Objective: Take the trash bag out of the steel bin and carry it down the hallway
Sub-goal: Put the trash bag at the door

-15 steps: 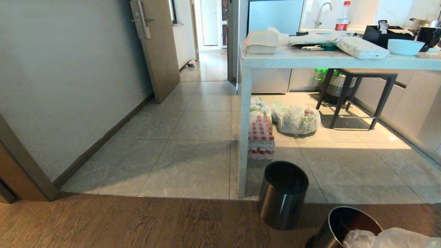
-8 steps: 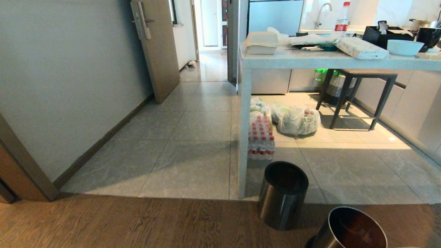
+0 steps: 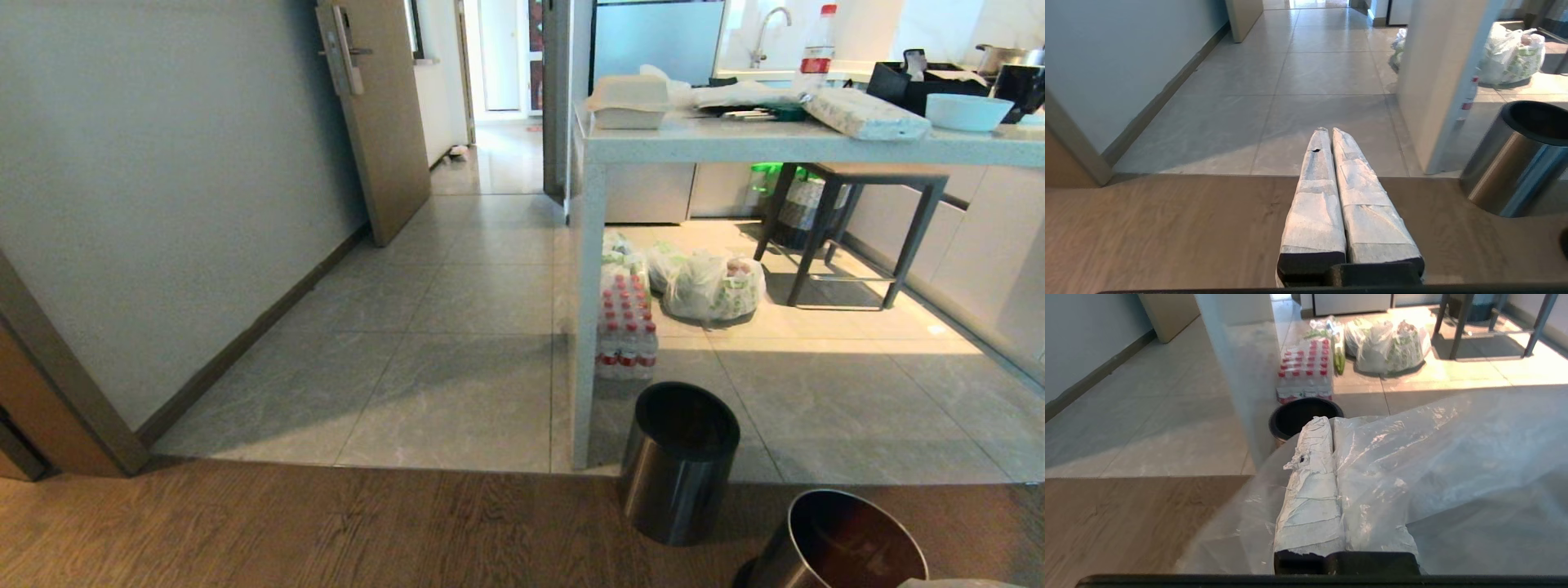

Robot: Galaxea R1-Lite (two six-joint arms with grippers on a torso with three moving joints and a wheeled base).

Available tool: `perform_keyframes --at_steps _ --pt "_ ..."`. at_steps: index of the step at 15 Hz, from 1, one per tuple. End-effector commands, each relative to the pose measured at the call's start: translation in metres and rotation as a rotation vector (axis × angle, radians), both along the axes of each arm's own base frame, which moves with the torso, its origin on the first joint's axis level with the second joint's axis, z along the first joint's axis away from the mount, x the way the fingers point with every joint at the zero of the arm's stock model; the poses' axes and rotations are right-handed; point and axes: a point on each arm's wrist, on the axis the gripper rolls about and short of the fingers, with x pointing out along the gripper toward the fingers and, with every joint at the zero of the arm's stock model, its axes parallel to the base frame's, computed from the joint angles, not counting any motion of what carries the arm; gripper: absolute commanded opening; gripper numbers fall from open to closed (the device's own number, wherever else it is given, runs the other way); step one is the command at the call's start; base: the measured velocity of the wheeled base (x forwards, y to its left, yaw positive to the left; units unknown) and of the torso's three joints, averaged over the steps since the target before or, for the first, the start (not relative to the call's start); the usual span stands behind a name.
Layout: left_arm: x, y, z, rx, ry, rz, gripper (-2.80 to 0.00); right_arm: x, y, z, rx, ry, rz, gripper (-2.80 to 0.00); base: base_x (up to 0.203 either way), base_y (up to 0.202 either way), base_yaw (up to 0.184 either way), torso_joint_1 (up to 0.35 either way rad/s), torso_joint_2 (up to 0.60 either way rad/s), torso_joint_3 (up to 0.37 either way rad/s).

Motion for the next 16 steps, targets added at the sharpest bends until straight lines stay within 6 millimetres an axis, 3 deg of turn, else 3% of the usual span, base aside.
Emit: perform_keyframes --at_steps 1,16 --pt "0.0003 0.0000 -0.0008 -0.002 0.004 0.001 -2.80 0.0003 0.0000 -0.0006 0.000 0.003 -0.001 -2.80 -0.001 0.179 -0.003 0.002 0.00 0.006" --pt "0.0002 0.0000 -0.0004 -0.002 0.003 0.001 -2.80 0.0002 0.0000 -0.0004 0.000 0.003 -0.001 -2.80 0.000 0.193 0.000 0.003 0.00 0.002"
